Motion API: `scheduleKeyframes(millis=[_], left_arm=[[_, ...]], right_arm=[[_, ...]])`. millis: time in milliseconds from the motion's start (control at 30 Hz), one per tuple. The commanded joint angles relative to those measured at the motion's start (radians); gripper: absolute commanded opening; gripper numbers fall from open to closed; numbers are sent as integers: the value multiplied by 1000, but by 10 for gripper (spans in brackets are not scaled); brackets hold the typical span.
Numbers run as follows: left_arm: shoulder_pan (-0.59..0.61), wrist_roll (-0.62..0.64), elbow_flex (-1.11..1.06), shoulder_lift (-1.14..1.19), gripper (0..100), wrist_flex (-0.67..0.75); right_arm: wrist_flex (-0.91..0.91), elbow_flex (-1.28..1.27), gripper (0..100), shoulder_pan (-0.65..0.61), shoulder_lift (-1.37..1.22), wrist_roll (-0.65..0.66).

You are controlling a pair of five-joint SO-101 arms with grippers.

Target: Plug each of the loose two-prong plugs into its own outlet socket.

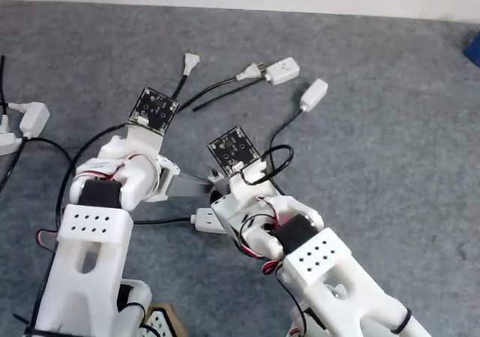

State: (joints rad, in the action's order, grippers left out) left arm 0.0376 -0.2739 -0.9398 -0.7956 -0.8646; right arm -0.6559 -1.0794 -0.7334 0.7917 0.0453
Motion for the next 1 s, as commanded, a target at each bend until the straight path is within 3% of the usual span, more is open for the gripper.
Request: scheduleKeyframes(millis=[0,433,800,967], left_arm=[[-15,6,73,-10,553,-28],[-21,6,99,-4,553,-49],[-104,11,101,-2,553,-46],[-88,6,74,-1,553,-18]], right_arm=[[22,5,6,15,-18,0],[39,16,6,48,-93,18],[38,16,6,-19,-93,0],[-8,47,6,-22,-93,-2]])
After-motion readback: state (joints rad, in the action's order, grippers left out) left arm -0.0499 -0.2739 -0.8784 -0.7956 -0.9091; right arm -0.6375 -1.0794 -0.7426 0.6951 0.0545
